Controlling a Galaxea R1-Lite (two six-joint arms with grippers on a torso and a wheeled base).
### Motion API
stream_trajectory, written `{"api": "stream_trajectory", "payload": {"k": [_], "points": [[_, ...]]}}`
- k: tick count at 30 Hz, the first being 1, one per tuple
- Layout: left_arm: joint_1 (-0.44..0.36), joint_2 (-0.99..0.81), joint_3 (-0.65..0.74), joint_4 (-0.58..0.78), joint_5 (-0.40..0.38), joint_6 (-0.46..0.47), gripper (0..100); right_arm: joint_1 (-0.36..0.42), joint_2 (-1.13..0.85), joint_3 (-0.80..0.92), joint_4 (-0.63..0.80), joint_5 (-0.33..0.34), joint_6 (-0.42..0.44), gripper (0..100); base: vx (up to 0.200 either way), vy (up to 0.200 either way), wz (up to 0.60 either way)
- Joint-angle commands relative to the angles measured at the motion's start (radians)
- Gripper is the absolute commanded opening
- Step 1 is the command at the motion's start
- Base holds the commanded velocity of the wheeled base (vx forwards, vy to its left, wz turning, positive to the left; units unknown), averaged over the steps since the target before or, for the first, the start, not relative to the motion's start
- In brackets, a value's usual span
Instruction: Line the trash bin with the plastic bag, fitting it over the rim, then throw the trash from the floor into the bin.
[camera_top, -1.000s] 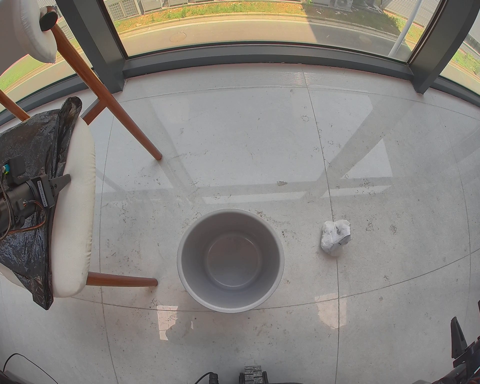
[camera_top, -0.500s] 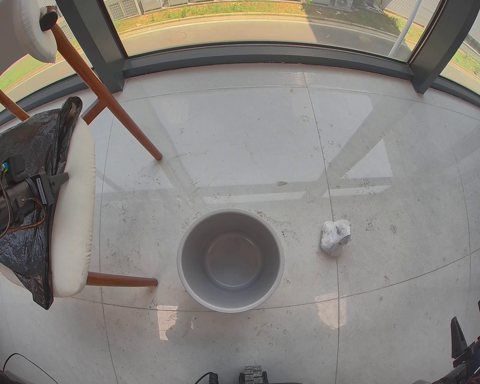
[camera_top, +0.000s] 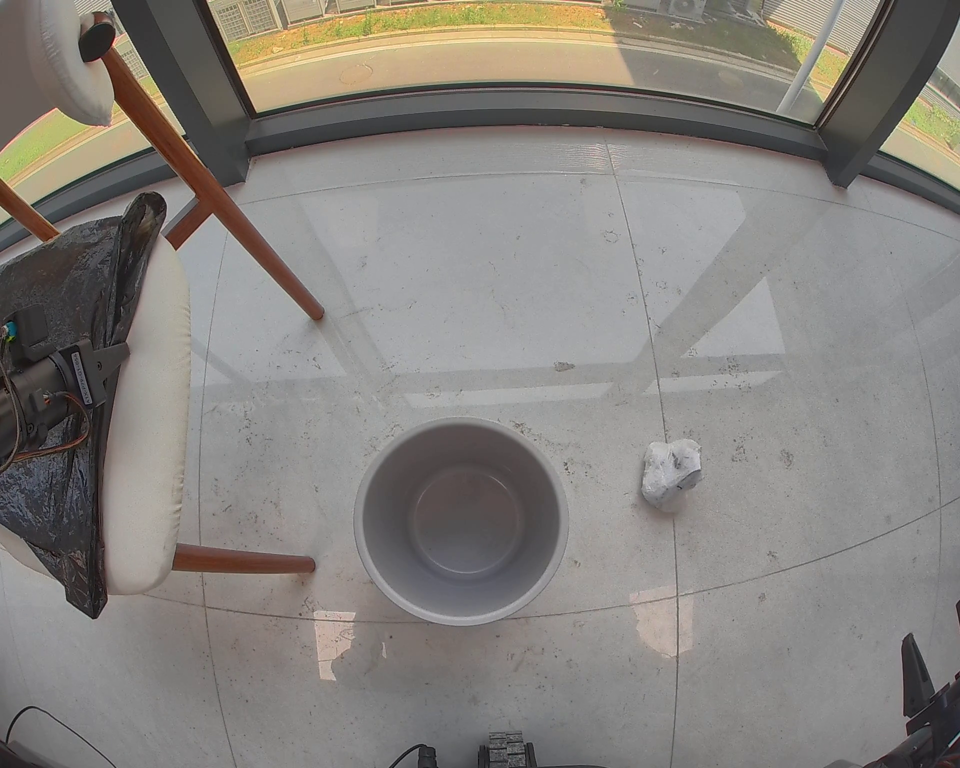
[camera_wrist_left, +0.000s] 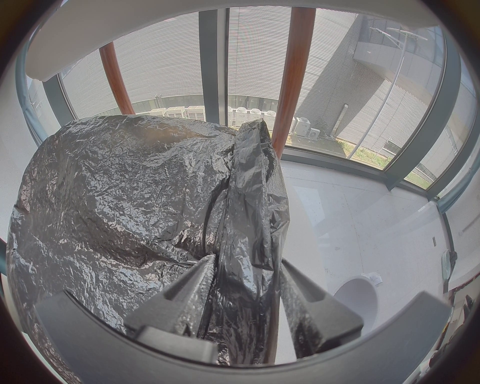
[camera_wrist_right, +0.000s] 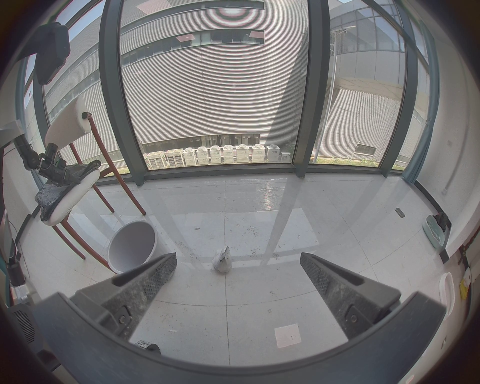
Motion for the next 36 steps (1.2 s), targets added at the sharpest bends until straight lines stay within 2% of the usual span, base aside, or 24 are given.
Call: {"api": "stream_trajectory", "payload": {"k": [1, 27, 31, 36], "points": [[0.001, -0.005, -0.002, -0.001, 0.0, 0.001, 0, 0.0, -0.01, 0.018, 0.0, 0.0, 0.0, 100, 0.0, 0.0, 0.0], [-0.003, -0.008, -0.042, 0.001, -0.004, 0.001, 0, 0.0, -0.01, 0.018, 0.0, 0.0, 0.0, 100, 0.0, 0.0, 0.0], [-0.006, -0.012, -0.054, 0.047, -0.012, -0.001, 0, 0.0, -0.01, 0.018, 0.0, 0.0, 0.0, 100, 0.0, 0.0, 0.0], [-0.011, -0.046, -0.045, 0.102, -0.059, -0.075, 0, 0.0, -0.01, 0.018, 0.0, 0.0, 0.0, 100, 0.0, 0.0, 0.0]]}}
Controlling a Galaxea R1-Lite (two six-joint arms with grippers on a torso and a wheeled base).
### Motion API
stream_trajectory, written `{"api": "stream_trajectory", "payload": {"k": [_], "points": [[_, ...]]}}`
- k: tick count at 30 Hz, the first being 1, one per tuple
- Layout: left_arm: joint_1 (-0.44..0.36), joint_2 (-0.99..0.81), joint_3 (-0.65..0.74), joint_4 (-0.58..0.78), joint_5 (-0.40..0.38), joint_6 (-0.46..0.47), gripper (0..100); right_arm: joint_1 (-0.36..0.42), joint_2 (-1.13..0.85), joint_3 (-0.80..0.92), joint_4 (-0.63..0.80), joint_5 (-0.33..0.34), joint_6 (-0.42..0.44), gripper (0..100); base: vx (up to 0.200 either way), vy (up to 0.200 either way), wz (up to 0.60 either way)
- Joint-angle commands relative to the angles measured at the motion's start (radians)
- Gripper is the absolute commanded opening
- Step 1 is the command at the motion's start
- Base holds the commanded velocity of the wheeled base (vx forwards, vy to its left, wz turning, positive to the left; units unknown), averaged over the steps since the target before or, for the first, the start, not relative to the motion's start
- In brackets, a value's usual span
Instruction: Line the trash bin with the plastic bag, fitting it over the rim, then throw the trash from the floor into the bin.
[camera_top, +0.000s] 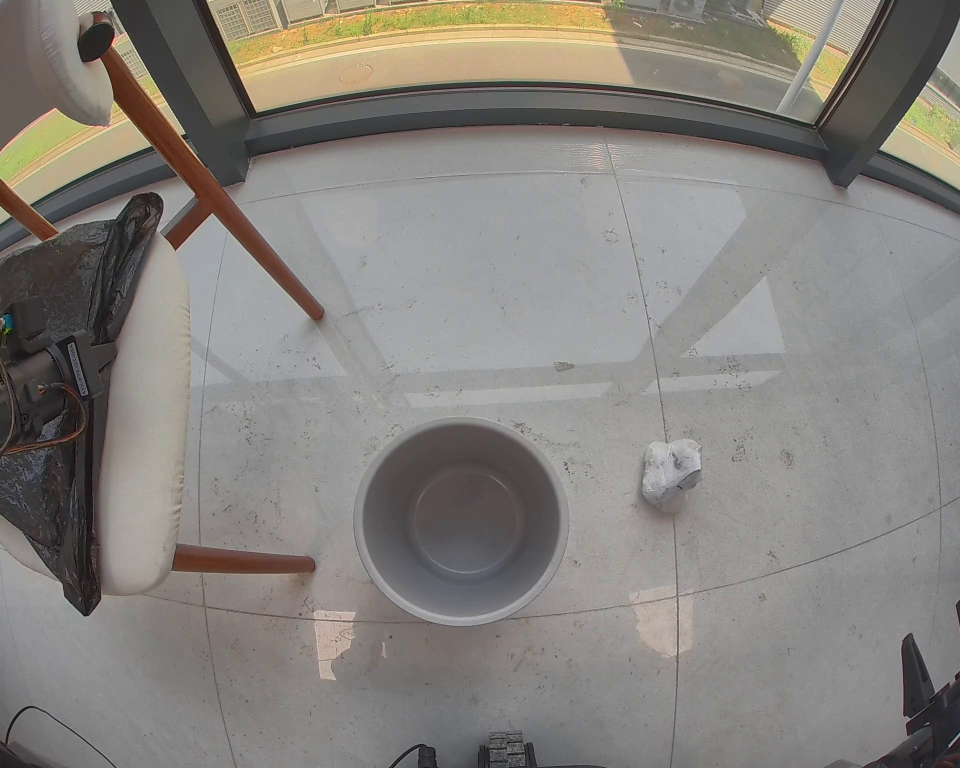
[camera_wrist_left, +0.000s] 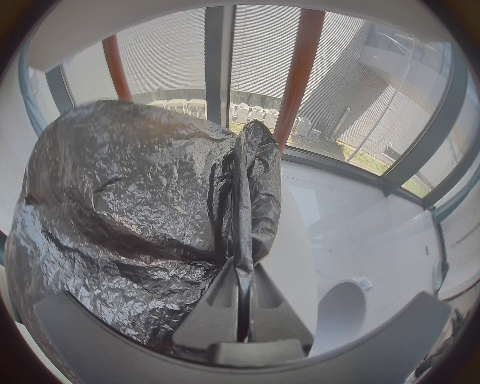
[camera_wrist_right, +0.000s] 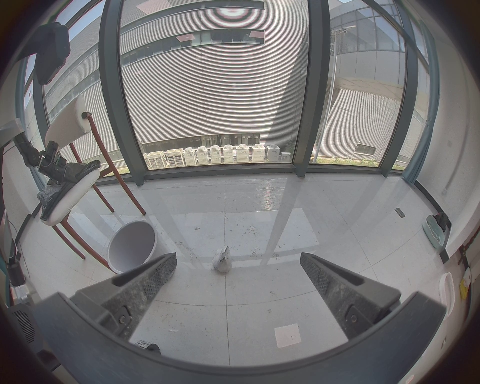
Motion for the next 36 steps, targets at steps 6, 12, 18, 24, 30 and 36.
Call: {"api": "stream_trajectory", "payload": {"k": [6, 12, 18, 24, 30, 36], "points": [[-0.003, -0.074, 0.021, 0.018, -0.15, -0.121, 0, 0.0, -0.01, 0.018, 0.0, 0.0, 0.0, 100, 0.0, 0.0, 0.0], [-0.002, -0.144, 0.093, 0.021, -0.278, -0.133, 0, 0.0, -0.01, 0.018, 0.0, 0.0, -0.002, 100, 0.0, 0.0, 0.0], [-0.072, -0.225, 0.104, 0.018, -0.41, -0.262, 0, 0.0, -0.01, 0.018, 0.0, 0.0, -0.003, 100, 0.0, 0.0, 0.0], [-0.206, -0.335, 0.09, 0.018, -0.465, -0.493, 0, 0.0, -0.01, 0.018, 0.0, 0.0, -0.003, 100, 0.0, 0.0, 0.0], [-0.491, -0.479, 0.087, 0.018, -0.539, -0.731, 0, 0.0, -0.01, 0.018, 0.0, 0.0, -0.005, 100, 0.0, 0.0, 0.0], [-0.631, -0.479, 0.053, 0.015, -0.629, -0.751, 0, 0.0, -0.01, 0.018, 0.0, 0.0, -0.005, 100, 0.0, 0.0, 0.0]]}}
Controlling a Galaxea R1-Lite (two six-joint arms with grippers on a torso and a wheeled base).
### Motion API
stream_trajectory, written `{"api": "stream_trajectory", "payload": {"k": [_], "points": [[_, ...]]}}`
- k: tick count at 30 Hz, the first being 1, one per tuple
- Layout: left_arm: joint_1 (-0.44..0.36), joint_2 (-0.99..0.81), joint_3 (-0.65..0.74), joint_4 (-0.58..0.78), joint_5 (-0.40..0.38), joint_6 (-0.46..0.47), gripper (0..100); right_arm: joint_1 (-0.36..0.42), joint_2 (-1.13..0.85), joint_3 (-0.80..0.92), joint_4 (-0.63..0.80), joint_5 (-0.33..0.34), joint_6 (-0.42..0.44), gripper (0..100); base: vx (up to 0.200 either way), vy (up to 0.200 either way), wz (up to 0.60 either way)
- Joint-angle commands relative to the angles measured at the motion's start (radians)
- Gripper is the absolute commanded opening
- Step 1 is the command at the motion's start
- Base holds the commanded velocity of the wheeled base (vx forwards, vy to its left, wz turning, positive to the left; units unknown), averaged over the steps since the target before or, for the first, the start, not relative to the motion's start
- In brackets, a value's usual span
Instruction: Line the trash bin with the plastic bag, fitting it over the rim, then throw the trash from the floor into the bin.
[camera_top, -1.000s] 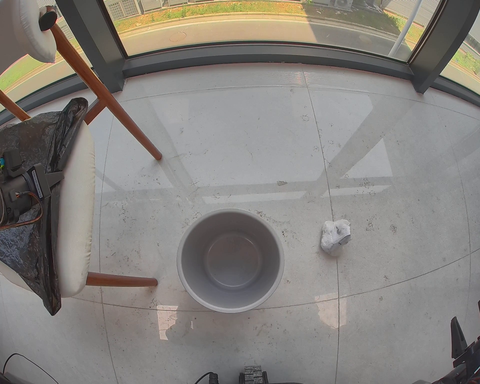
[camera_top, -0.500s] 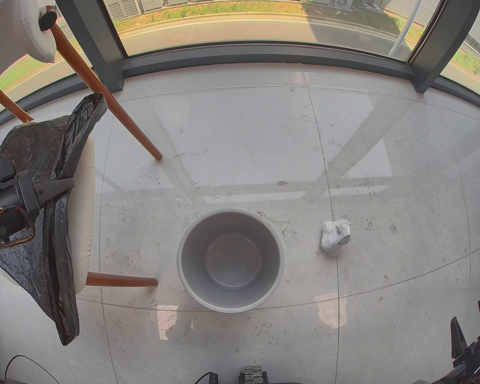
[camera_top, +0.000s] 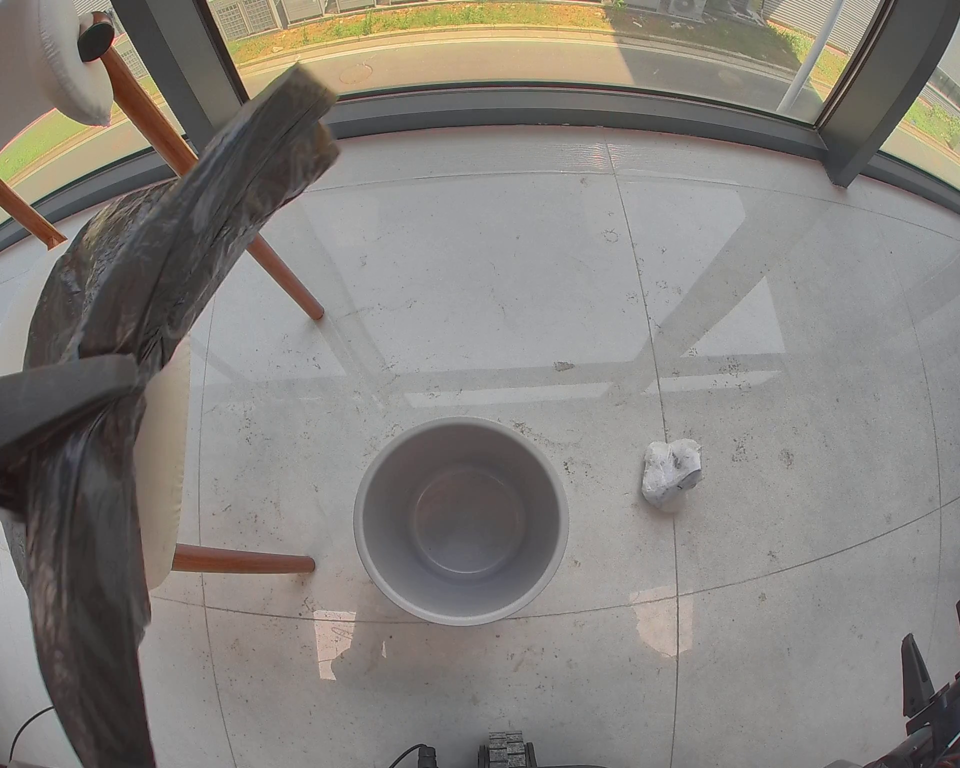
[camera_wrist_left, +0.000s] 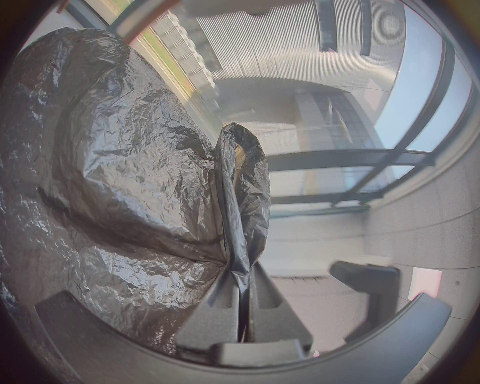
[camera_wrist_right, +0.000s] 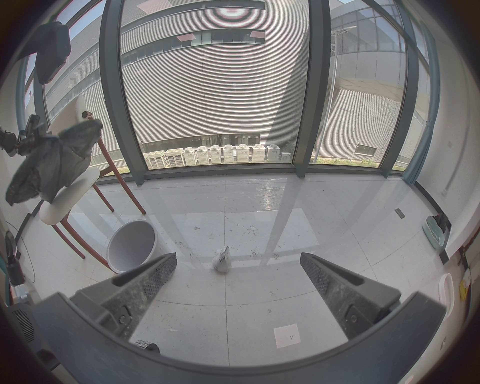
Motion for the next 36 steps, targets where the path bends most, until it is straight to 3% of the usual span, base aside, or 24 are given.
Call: {"api": "stream_trajectory", "payload": {"k": [1, 10, 13, 20, 28, 36], "points": [[-0.128, -0.065, -0.035, -0.003, -0.071, -0.044, 0, 0.0, -0.01, 0.018, 0.0, 0.0, -0.001, 100, 0.0, 0.0, 0.0], [-0.135, 0.09, -0.147, -0.014, -0.27, -0.046, 0, 0.0, -0.01, 0.018, 0.0, 0.002, -0.001, 100, 0.0, 0.0, 0.0], [-0.185, 0.116, -0.145, -0.051, -0.333, -0.046, 0, 0.0, -0.01, 0.018, 0.0, 0.0, -0.002, 100, 0.0, 0.0, 0.0], [-0.275, 0.159, -0.142, -0.155, -0.343, -0.047, 0, 0.0, -0.01, 0.018, 0.0, 0.0, 0.004, 100, 0.0, 0.0, 0.0], [-0.272, 0.149, -0.127, -0.166, -0.343, -0.107, 0, 0.0, -0.01, 0.018, 0.0, 0.0, 0.004, 100, 0.0, 0.0, 0.0], [-0.26, 0.16, -0.095, -0.167, -0.343, -0.086, 0, 0.0, -0.01, 0.018, 0.0, 0.0, 0.004, 100, 0.0, 0.0, 0.0]]}}
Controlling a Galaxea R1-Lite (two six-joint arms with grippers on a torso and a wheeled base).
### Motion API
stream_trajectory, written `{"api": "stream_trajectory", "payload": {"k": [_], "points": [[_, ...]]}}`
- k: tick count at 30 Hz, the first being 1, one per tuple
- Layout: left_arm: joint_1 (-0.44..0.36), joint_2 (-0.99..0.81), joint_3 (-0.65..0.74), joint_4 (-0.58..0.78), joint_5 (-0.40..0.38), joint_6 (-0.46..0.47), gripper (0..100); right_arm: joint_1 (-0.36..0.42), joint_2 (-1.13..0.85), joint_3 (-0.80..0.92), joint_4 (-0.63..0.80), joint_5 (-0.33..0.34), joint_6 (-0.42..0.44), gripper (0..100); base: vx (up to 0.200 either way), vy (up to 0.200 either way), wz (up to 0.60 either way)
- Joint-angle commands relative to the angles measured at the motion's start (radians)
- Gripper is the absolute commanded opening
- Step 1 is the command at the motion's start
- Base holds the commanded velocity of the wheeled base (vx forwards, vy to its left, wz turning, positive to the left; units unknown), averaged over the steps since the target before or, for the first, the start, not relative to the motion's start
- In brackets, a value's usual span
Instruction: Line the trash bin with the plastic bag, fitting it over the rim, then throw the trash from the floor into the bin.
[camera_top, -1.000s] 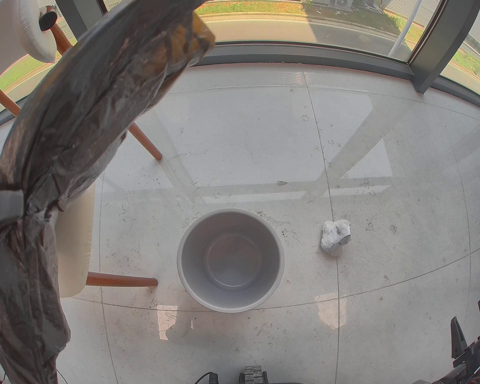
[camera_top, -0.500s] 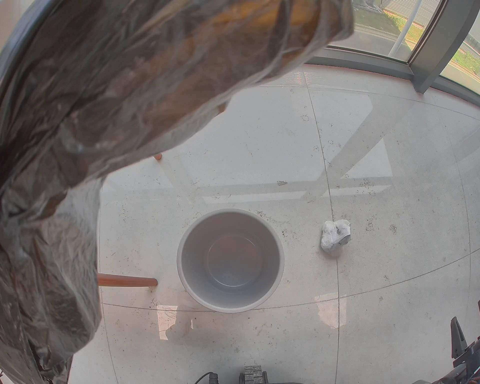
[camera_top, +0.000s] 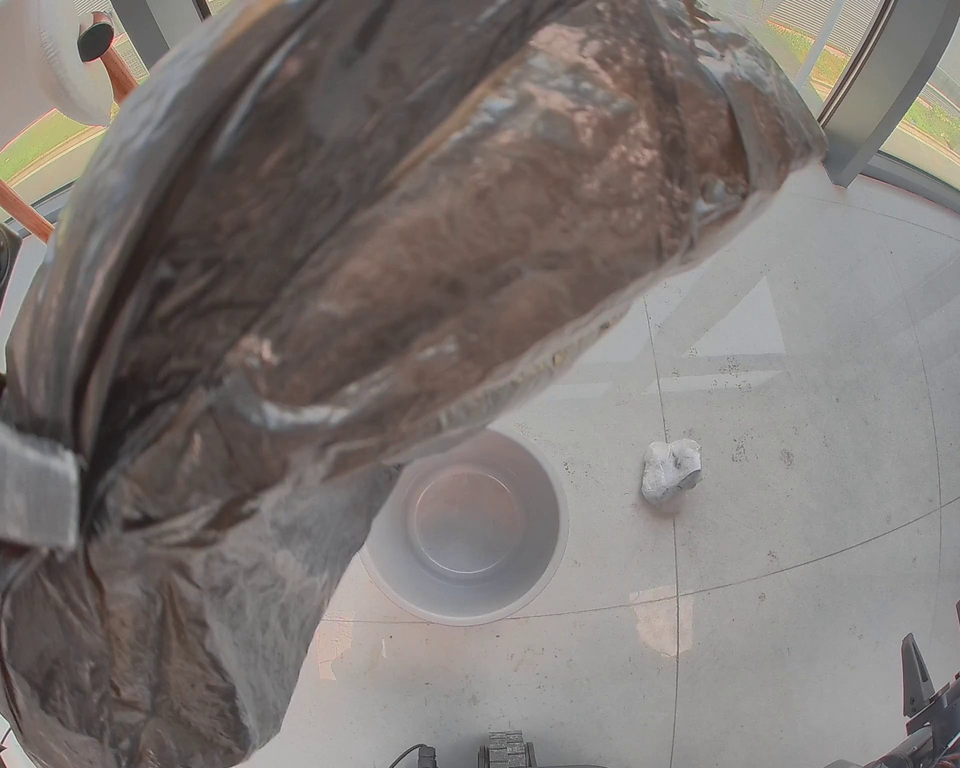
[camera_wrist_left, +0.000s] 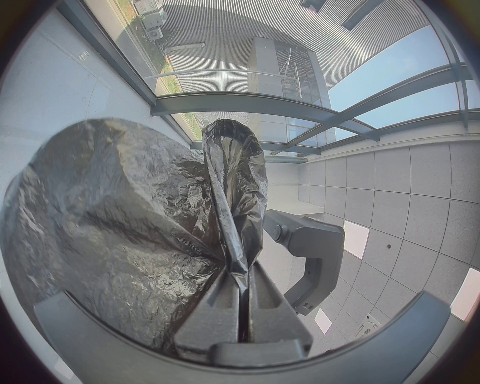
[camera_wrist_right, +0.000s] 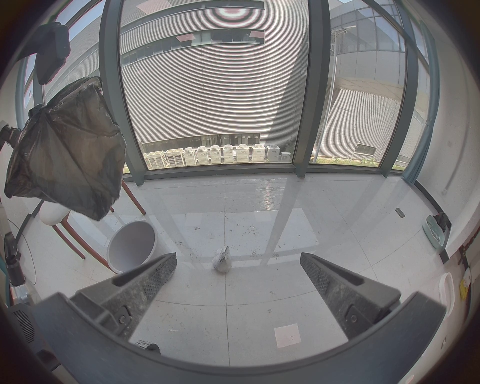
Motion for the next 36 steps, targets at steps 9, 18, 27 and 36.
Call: {"api": "stream_trajectory", "payload": {"k": [9, 18, 27, 36], "points": [[0.022, 0.102, 0.038, -0.079, -0.013, 0.005, 0, 0.0, -0.01, 0.018, 0.0, 0.0, 0.0, 100, 0.0, 0.0, 0.0], [0.181, 0.173, 0.124, -0.263, -0.19, -0.012, 0, 0.0, -0.01, 0.018, 0.0, 0.0, 0.004, 100, 0.0, 0.0, 0.0], [0.321, 0.225, 0.124, -0.284, -0.263, -0.001, 0, 0.0, -0.012, 0.018, 0.0, 0.0, 0.004, 100, 0.0, 0.0, 0.0], [0.347, 0.328, 0.158, -0.447, -0.265, -0.003, 0, 0.0, -0.01, 0.018, 0.0, 0.0, 0.006, 100, 0.0, 0.0, 0.0]]}}
